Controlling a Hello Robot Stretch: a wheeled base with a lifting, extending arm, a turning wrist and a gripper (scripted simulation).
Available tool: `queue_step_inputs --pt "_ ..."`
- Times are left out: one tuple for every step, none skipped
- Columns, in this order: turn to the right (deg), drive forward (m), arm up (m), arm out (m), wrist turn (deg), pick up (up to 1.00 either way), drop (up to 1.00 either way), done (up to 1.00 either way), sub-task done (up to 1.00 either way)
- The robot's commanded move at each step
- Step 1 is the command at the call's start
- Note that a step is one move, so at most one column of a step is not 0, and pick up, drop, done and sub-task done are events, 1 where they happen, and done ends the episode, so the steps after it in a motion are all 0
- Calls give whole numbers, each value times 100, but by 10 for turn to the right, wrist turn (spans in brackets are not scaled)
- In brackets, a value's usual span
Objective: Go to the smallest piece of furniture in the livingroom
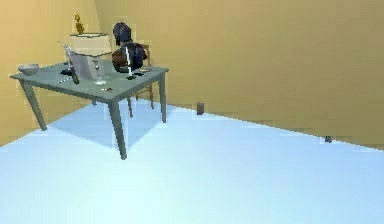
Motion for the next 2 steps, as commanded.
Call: queue_step_inputs --pt "60 0 0 0 0 0 0 0 0" --pt "0 100 0 0 0 0 0 0 0"
